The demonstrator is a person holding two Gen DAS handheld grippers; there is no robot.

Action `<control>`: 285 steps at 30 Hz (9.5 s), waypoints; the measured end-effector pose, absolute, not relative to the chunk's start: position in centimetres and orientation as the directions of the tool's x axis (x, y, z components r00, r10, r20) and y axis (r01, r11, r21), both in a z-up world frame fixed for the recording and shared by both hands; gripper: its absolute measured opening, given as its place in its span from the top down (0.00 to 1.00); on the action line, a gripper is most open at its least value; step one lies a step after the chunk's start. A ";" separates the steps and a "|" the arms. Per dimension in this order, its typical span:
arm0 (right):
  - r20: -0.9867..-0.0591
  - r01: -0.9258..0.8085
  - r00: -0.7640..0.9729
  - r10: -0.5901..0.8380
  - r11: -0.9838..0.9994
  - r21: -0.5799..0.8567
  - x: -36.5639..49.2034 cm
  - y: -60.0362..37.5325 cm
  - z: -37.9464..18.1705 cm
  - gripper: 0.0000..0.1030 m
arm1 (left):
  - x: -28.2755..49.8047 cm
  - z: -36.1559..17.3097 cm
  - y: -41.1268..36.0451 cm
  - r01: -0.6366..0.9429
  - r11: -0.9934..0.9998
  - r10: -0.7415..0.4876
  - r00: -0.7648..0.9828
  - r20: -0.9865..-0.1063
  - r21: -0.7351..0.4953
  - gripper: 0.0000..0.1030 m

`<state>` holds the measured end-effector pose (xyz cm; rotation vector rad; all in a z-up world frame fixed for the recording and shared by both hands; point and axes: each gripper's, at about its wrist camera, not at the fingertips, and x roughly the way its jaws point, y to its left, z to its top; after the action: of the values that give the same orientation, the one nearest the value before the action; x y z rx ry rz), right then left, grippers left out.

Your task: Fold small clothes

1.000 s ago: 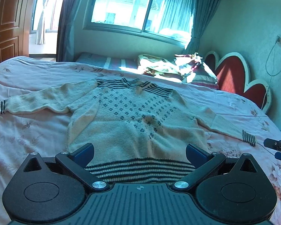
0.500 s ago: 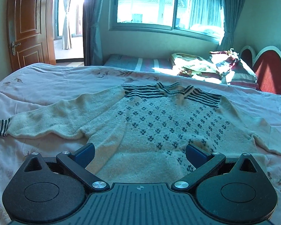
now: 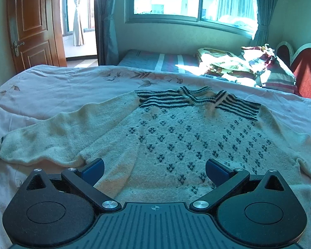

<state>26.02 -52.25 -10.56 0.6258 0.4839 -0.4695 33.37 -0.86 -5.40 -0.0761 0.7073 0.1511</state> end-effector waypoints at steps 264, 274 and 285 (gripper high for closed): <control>-0.561 -0.033 0.802 0.204 0.953 0.300 29.7 -22.9 -3.8 0.77 | 42.0 -9.4 9.6 0.051 0.960 -0.190 0.840 -0.508 -0.276 0.96; -0.555 0.044 0.807 0.203 0.916 0.399 29.5 -29.3 -4.4 0.75 | 41.8 -10.6 -5.8 0.195 0.965 -0.264 0.736 -0.623 -0.178 0.96; -0.523 -0.019 0.746 0.413 0.798 0.603 33.3 -29.1 -5.7 0.53 | 36.2 -8.3 -3.5 0.191 0.978 -0.206 0.805 -0.557 -0.086 0.27</control>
<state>33.26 -29.12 -5.74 0.6113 0.6971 0.2529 36.18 -3.54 -8.29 -0.0262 0.5989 -0.2122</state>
